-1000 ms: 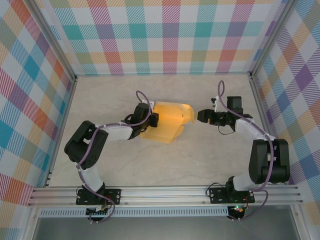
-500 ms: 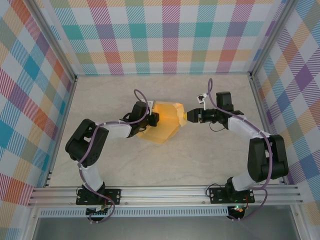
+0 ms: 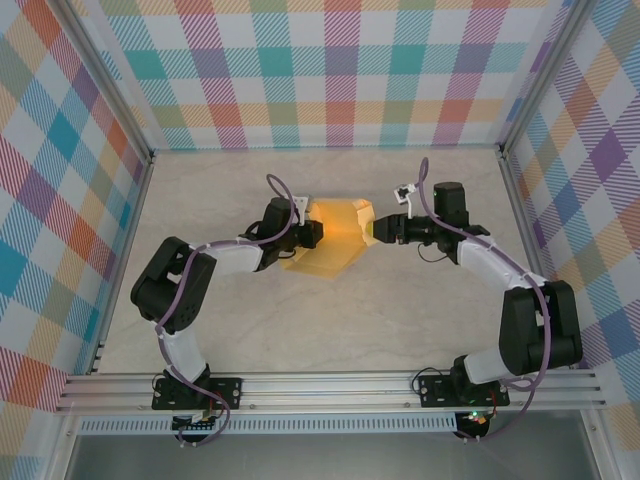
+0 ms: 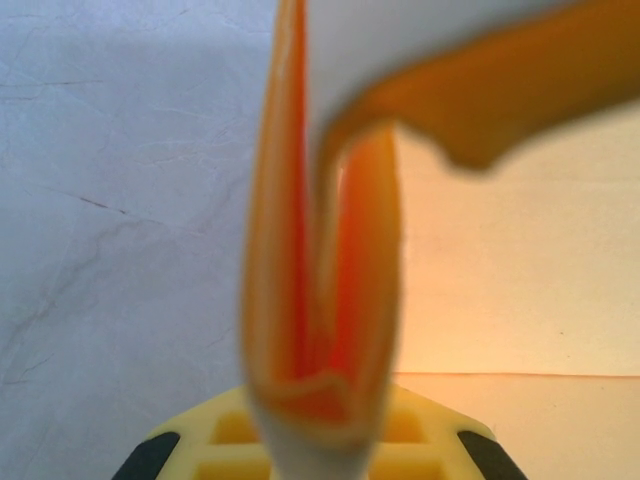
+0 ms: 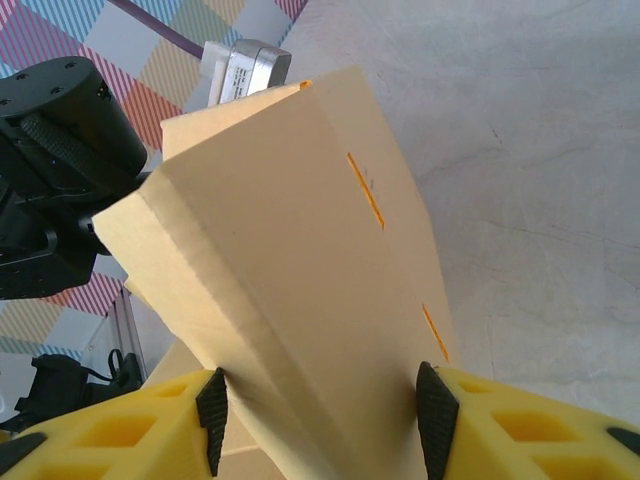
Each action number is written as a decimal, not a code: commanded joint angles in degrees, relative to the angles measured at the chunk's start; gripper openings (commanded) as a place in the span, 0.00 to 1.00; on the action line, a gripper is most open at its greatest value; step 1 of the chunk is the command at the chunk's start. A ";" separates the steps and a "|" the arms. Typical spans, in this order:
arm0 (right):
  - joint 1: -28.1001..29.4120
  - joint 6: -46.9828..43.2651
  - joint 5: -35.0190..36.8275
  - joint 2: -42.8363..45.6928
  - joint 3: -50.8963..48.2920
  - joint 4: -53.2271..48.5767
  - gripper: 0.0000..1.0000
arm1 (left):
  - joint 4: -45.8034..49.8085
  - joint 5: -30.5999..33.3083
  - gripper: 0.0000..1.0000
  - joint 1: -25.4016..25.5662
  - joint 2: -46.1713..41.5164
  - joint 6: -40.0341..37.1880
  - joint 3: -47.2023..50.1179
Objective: Fold the paper box
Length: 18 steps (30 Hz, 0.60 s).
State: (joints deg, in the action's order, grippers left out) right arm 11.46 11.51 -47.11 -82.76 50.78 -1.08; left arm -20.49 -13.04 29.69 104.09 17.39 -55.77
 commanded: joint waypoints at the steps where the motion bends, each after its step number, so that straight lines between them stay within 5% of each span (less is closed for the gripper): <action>1: 1.22 -1.29 1.79 0.32 -0.51 0.13 0.52 | -1.21 -2.29 0.02 -0.51 0.14 1.57 -1.92; 18: 9.66 2.19 32.57 2.06 -3.72 4.06 0.50 | 0.59 4.66 0.02 2.92 -0.28 2.76 -1.70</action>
State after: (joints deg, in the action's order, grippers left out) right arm 20.18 14.17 -21.15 -80.66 47.99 1.61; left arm -19.68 -9.91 31.07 104.53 18.92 -55.79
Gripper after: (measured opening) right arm 0.501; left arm 0.084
